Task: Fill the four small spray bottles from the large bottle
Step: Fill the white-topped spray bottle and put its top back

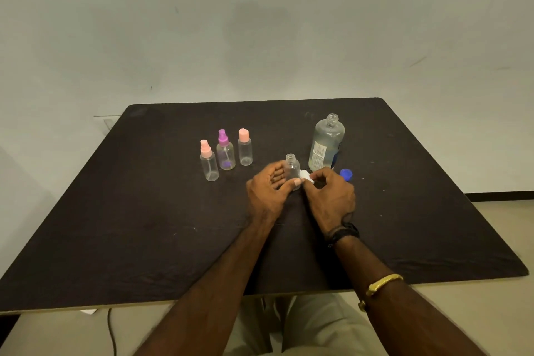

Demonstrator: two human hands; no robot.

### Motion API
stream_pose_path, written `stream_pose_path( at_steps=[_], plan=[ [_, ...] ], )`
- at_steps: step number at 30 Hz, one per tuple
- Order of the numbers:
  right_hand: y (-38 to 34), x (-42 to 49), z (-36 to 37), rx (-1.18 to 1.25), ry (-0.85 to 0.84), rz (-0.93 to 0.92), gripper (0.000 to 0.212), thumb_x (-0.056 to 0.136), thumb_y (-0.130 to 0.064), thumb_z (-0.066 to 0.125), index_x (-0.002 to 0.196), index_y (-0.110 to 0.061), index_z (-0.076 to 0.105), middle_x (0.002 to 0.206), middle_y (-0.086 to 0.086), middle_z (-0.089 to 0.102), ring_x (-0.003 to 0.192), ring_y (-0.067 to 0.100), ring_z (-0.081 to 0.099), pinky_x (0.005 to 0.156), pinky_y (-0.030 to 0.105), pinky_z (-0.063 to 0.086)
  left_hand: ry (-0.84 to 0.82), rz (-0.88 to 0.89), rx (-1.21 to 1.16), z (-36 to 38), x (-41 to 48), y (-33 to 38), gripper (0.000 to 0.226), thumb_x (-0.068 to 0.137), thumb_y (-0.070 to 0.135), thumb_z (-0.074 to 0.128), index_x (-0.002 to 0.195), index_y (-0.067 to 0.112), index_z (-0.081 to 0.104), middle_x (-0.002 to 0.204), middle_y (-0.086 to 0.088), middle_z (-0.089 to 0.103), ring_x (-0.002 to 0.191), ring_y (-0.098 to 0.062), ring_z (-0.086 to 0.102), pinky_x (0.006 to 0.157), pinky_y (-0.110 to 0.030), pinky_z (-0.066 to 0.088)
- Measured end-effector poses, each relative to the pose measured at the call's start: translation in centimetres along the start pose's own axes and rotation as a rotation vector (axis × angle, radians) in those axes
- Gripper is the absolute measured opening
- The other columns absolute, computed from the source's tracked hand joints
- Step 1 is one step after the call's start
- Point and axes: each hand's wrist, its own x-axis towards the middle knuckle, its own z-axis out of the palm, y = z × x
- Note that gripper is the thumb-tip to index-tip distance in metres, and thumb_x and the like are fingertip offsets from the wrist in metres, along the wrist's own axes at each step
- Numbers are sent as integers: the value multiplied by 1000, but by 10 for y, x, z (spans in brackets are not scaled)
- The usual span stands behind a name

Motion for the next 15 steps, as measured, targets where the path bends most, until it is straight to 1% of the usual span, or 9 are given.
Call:
stream_pose_path(
  at_steps=[2,5,7,11,15],
  plan=[
    [0,0,0,-22,-24,15,16,87,-41,74,91,-29,65,81,-12,60,78,8,60,70,24,46,0,-4,5,0,0,1,55,77,11,87,127,8,66,110,2,75,100,0,72,88,-17,57],
    [0,1,1,-27,-59,32,17,86,-41,75,90,-31,61,83,-13,61,80,8,61,70,23,46,-4,-13,1,0,0,2,53,77,9,87,126,10,67,105,6,74,98,1,72,87,-16,56],
    [1,1,0,-24,-61,27,18,86,-41,75,91,-31,61,84,-14,62,81,7,62,72,23,48,-4,-11,5,0,0,2,53,76,9,88,125,10,67,105,6,74,98,1,72,86,-16,56],
    [1,2,-2,-10,-84,25,19,86,-38,76,90,-33,58,87,-14,62,84,7,63,75,21,49,8,-8,19,1,0,1,55,76,14,89,126,10,67,109,1,75,99,-1,72,87,-19,58],
    [3,4,-1,4,-96,28,21,85,-35,77,94,-32,59,89,-14,62,88,8,65,76,21,48,0,-20,11,0,0,3,55,77,13,88,127,10,66,106,7,73,98,3,71,85,-15,56]
  ],
)
